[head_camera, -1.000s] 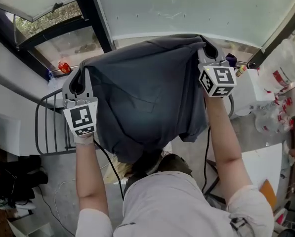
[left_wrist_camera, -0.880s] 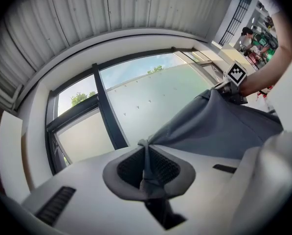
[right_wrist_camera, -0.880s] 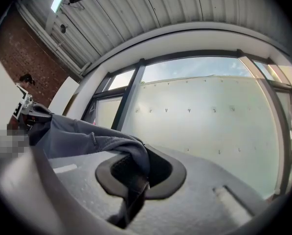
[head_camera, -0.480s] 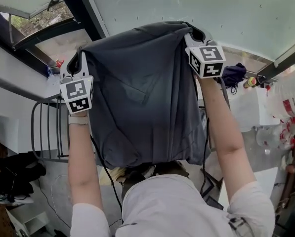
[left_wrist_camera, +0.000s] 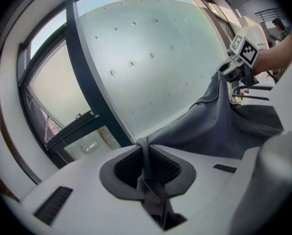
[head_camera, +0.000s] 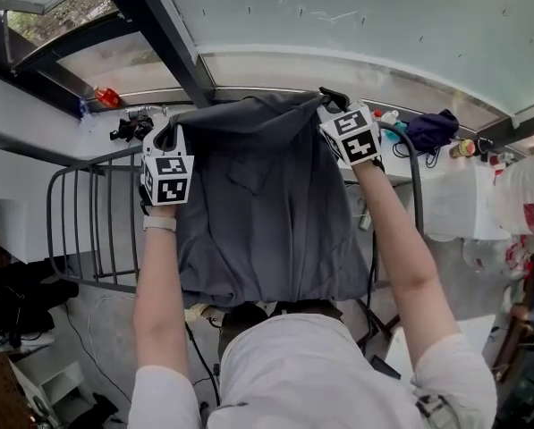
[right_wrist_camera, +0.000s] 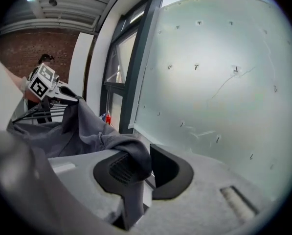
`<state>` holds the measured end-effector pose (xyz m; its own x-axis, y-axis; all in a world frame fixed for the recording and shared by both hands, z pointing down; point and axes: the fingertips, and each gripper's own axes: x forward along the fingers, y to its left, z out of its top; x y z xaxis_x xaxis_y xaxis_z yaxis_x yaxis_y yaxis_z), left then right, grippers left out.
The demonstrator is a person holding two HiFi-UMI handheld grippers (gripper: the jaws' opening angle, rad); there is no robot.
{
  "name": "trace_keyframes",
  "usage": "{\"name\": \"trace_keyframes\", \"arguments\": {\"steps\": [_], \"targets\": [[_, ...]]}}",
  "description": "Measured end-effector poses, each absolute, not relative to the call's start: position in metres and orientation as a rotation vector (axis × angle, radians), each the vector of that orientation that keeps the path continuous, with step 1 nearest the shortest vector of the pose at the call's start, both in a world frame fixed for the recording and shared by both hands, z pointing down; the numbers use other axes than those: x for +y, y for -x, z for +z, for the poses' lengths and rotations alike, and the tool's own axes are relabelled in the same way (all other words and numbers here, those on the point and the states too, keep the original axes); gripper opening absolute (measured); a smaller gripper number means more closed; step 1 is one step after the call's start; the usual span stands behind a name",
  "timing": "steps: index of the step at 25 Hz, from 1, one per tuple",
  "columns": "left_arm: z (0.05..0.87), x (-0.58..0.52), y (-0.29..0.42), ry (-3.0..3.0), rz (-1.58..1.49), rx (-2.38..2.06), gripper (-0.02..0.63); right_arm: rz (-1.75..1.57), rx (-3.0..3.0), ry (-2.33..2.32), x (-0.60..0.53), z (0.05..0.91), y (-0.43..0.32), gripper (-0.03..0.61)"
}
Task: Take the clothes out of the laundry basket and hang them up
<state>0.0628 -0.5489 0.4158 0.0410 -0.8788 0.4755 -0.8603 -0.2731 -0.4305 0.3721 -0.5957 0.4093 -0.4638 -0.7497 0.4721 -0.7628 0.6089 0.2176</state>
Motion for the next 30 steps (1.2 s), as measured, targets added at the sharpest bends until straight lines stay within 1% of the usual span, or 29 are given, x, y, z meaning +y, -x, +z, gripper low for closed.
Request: {"name": "trace_keyframes", "arguments": {"steps": [1,2,3,4,5,7,11,13,18,23,27,30], "targets": [[0.425,-0.547,-0.065,2.253,-1.088,1.869,0.032,0.04,-2.288,-1.158,-0.594,0.421,-0.37,0.059],[0.433,-0.545,-0.068,2.259,-1.109,1.862,0.037,0.059,-2.266,-1.121,-0.591,0.432,-0.368,0.095],[0.44,-0.542,-0.069,2.266,-1.127,1.857,0.054,0.088,-2.242,-1.082,-0.589,0.444,-0.367,0.159],[0.446,-0.54,-0.07,2.276,-1.141,1.853,0.077,0.12,-2.221,-1.048,-0.586,0.456,-0.367,0.242],[0.451,-0.537,-0.07,2.289,-1.152,1.852,0.108,0.153,-2.205,-1.022,-0.582,0.465,-0.367,0.273],[0.459,-0.53,-0.07,2.318,-1.167,1.85,0.177,0.208,-2.185,-0.991,-0.573,0.479,-0.369,0.301],[0.463,-0.506,-0.066,2.372,-1.173,1.846,0.246,0.26,-2.187,-1.028,-0.554,0.48,-0.372,0.313],[0.461,-0.488,-0.061,2.405,-1.149,1.865,0.258,0.279,-2.197,-1.083,-0.543,0.473,-0.373,0.313],[0.456,-0.432,-0.037,2.437,-1.077,1.916,0.261,0.323,-2.209,-1.131,-0.499,0.468,-0.361,0.313],[0.453,-0.361,0.012,2.417,-0.971,2.071,0.261,0.273,-2.354,-1.069,-0.449,0.446,-0.298,0.313],[0.453,-0.29,0.063,2.365,-0.847,2.265,0.261,0.221,-2.482,-0.908,-0.403,0.434,-0.219,0.313],[0.452,-0.234,0.1,2.348,-0.697,2.406,0.261,0.185,-2.564,-0.769,-0.356,0.426,-0.156,0.313]]}}
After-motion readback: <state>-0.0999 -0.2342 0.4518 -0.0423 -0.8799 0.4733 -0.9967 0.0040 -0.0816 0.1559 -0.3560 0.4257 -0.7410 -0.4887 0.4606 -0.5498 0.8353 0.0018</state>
